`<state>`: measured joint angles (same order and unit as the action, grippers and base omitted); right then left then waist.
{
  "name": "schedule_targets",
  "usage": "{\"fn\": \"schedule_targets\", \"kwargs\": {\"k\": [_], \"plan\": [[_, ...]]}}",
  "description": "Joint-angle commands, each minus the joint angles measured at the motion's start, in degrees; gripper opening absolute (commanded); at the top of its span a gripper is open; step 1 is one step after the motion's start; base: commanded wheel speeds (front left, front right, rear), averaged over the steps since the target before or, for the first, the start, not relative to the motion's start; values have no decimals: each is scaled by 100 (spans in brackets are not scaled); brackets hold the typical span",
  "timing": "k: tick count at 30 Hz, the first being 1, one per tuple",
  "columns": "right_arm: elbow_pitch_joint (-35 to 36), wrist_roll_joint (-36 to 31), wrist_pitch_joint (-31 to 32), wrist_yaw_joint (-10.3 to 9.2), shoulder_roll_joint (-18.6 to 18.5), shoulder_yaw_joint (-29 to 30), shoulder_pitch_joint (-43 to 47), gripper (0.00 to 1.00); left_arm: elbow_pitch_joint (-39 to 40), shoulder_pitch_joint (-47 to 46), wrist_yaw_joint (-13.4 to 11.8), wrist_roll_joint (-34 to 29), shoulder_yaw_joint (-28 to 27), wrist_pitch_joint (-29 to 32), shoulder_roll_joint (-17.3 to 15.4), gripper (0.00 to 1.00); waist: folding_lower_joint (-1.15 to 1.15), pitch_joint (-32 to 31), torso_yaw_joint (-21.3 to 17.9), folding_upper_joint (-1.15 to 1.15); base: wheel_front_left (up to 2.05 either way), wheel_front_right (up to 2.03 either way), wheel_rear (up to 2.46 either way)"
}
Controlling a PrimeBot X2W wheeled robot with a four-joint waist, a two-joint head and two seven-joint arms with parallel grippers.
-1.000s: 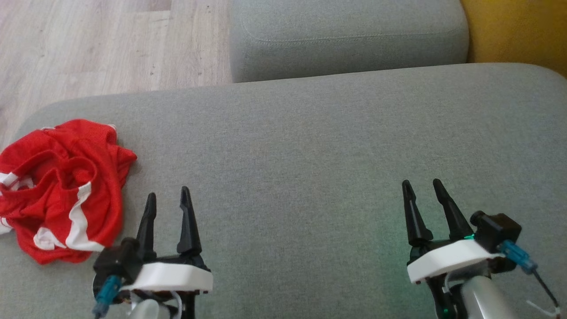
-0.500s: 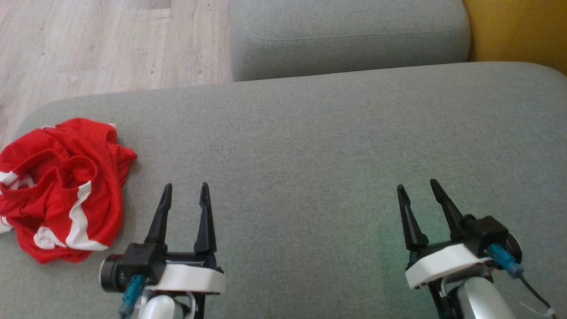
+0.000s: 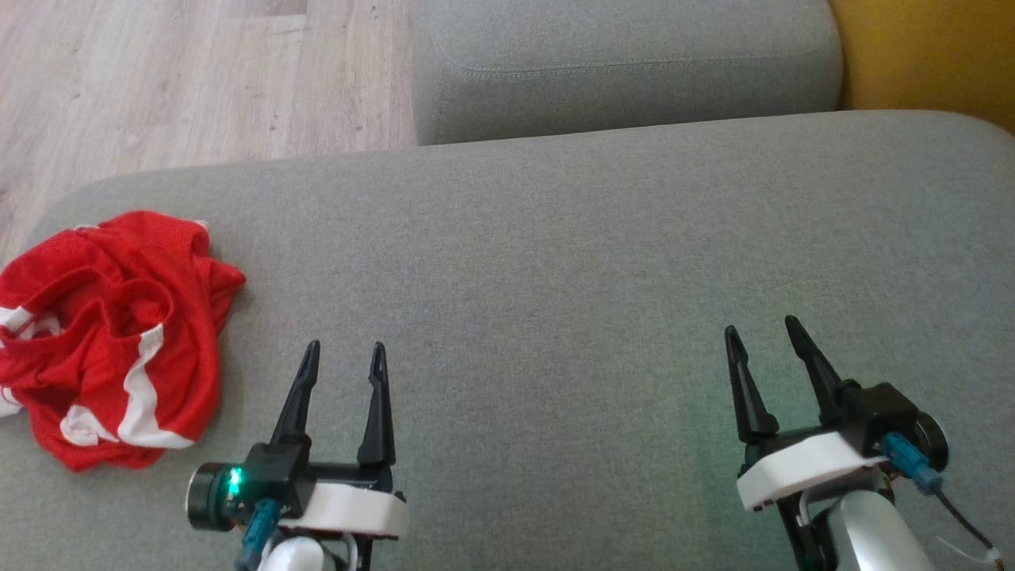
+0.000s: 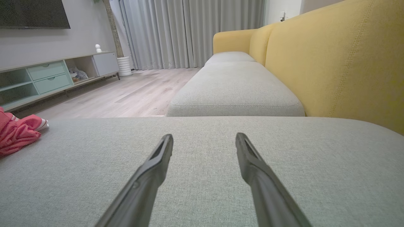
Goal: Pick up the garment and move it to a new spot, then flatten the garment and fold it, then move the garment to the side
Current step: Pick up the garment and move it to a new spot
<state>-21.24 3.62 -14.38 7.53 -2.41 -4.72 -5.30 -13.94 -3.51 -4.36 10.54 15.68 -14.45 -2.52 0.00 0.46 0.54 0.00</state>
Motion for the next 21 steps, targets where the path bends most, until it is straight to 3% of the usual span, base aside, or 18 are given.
{"fn": "schedule_targets", "kwargs": {"k": [1, 7, 10, 14, 21], "plan": [[149, 9, -62, -4, -47, -108, -253, 100, 141, -324, -29, 2, -144, -55, -36, 100, 0, -4, -2, 0, 0, 0, 0], [144, 8, -62, -4, -47, -87, -218, 100, 68, -327, -36, 11, -123, -55, -36, 100, 0, -7, 43, 0, 0, 0, 0], [169, -29, -62, -4, -47, -56, -201, 100, 52, -396, -57, -27, -127, -55, -36, 100, 0, 46, 249, 0, 0, 0, 0], [197, -49, -62, -4, -47, -9, -179, 100, 42, -490, -22, -45, -172, -55, -36, 100, 0, 107, 628, 0, 0, 0, 0], [269, -106, -62, -4, -47, -1, -220, 100, 130, -624, -39, -98, -329, -55, -36, 100, 0, 331, 1847, 0, 0, 0, 0]]}}
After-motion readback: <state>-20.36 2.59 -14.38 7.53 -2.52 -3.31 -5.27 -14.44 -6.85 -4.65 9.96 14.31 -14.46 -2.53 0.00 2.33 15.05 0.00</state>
